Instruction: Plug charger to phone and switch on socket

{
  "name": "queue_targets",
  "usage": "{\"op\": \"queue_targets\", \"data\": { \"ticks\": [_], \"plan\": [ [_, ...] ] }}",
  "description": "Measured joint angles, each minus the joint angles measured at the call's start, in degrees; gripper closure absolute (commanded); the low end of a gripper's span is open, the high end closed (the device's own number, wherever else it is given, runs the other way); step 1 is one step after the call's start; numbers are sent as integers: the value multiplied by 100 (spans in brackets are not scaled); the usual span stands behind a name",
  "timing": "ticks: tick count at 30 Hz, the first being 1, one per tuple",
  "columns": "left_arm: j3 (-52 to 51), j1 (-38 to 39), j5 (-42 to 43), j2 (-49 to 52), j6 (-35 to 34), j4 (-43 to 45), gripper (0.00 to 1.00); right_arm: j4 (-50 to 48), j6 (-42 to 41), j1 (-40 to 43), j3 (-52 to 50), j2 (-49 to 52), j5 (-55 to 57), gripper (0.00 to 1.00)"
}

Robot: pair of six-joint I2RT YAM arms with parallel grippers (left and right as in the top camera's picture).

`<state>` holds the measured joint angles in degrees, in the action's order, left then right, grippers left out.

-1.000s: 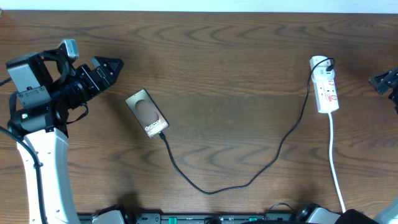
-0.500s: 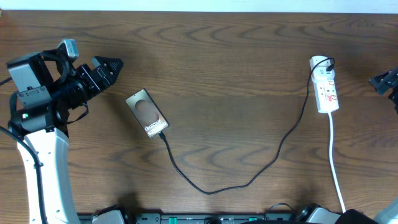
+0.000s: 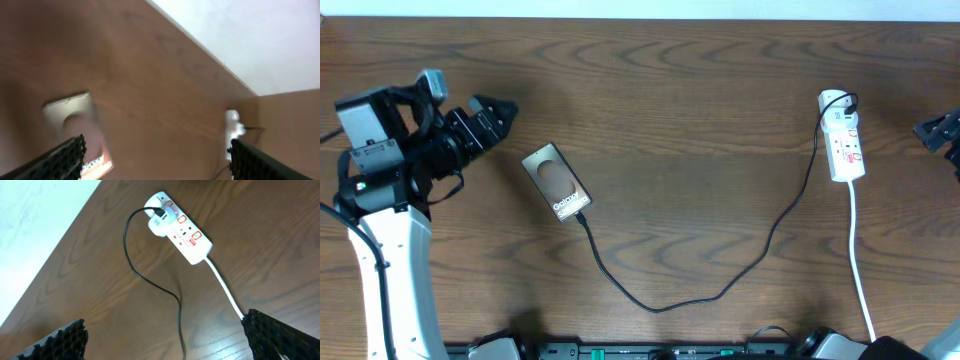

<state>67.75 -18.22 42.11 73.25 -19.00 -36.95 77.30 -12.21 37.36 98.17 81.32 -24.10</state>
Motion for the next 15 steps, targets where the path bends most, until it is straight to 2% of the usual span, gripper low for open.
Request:
{"op": "queue_targets", "data": {
  "ticks": [3, 7, 12, 15],
  "plan": [
    [-9, 319, -737, -111, 4, -367, 10, 0, 0, 0, 0, 0, 9, 1],
    [-271, 1113, -1971, -706, 4, -197, 10, 2, 0, 0, 0, 0, 15, 1],
    [-1123, 1969, -3209, -1930, 39, 752, 10, 0, 0, 0, 0, 0, 17, 1],
    [-1856, 2140, -3657, -2702, 68, 1591, 10, 2, 0, 0, 0, 0, 17, 1]
  ]
}}
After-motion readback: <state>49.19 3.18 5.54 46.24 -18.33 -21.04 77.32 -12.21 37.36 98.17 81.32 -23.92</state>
